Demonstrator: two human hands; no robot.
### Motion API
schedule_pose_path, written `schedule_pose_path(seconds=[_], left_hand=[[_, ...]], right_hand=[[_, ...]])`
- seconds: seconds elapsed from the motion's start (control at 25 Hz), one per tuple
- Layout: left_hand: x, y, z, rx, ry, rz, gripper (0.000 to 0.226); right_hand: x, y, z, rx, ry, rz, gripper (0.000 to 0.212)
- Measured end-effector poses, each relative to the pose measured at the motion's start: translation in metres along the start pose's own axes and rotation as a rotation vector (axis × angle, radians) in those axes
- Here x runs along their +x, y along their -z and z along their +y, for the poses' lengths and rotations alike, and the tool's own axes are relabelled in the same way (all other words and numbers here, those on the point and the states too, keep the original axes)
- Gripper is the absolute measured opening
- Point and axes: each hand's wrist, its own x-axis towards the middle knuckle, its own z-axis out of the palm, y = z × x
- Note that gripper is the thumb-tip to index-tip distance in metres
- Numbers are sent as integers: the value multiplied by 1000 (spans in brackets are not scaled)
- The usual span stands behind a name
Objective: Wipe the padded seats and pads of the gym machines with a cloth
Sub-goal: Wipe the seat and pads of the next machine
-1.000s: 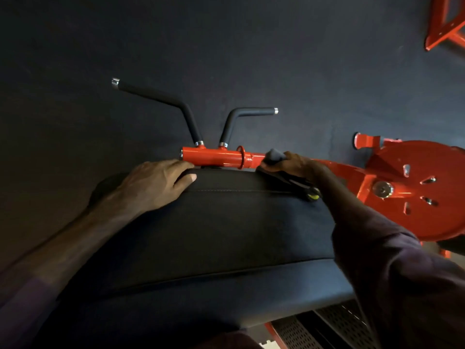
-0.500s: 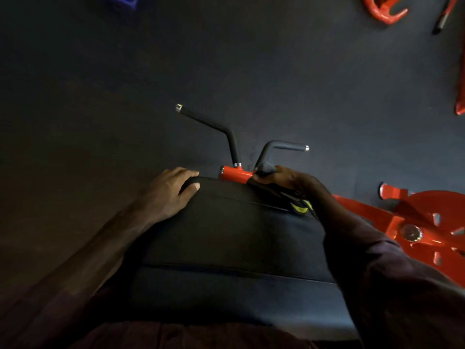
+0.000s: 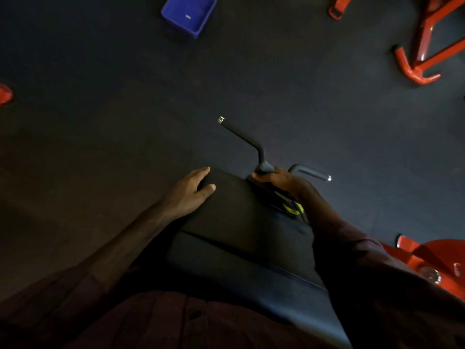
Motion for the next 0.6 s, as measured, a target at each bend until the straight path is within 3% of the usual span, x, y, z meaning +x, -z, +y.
schedule_pose_path(seconds=[0.12,0.28,0.32,0.44,0.6], left_hand=[[-23,0,-3,-40,18,-10,68],[-38,0,-4,-164,8,23,66],[-40,0,-5,-184,7,35,65],[-51,3,-12,-205,-5,80,58],[-70,14,-26,-253,-46,91,45]], right_hand=[[1,9,12,2,-45,-62,59],[5,-30,-50,-4,33,4,49],[10,-40,-63,-12,54,-3,53],[25,-59,-89,-80,58,-24,101],[27,-80,-116,-217,185,-122,83]])
